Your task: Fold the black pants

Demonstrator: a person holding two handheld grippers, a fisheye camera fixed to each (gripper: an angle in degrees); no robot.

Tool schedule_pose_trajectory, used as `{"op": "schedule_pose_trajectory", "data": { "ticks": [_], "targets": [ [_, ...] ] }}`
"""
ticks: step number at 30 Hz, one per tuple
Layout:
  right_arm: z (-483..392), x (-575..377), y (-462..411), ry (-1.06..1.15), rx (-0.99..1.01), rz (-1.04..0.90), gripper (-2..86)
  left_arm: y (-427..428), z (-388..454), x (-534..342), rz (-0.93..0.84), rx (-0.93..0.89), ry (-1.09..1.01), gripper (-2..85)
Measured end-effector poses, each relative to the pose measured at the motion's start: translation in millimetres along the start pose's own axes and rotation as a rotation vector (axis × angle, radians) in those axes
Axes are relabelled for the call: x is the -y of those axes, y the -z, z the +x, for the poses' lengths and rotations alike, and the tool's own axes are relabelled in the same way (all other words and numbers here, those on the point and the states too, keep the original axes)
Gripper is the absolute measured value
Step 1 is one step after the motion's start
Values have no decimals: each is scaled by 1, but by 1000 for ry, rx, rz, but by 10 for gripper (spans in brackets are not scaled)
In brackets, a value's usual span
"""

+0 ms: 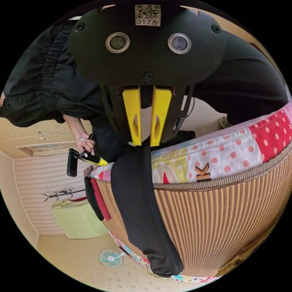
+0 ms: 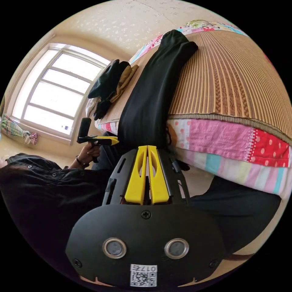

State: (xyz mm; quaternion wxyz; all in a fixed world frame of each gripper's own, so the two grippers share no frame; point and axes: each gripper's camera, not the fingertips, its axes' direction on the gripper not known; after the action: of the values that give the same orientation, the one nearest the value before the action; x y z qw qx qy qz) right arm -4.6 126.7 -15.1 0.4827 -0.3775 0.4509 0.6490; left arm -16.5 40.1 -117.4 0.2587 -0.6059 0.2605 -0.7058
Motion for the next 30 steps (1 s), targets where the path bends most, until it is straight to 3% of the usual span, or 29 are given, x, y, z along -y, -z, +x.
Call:
{"op": "schedule_pose_trajectory", "data": {
  "ticks": [2, 5, 9, 14, 17, 20, 25, 30],
  "targets": [
    [5, -11, 31, -26, 63, 132, 39, 29, 0, -8, 171, -86, -8, 69],
    [27, 3, 53, -75, 140, 253, 79, 47, -4, 14, 279, -93, -51, 88],
    [41, 36, 44, -56, 134, 212, 96, 27, -11, 47, 179, -3, -76, 110],
    [24, 28, 13, 29, 100, -24, 103, 23, -8, 3, 186, -24, -126, 95],
    [24, 8, 14, 31, 93, 59, 101, 21, -15, -17, 229, -55, -119, 89],
    [34, 13, 14, -16, 268, 149, 95, 14, -21, -13, 210, -133, -107, 82],
    [35, 14, 9, -70, 271, 70, 41, 6, -25, -15, 136, -194, -62, 45],
    [-36, -14, 70, 144, 462, 168, 26, 79, 29, -67, 256, -423, -308, 37]
  ]
}}
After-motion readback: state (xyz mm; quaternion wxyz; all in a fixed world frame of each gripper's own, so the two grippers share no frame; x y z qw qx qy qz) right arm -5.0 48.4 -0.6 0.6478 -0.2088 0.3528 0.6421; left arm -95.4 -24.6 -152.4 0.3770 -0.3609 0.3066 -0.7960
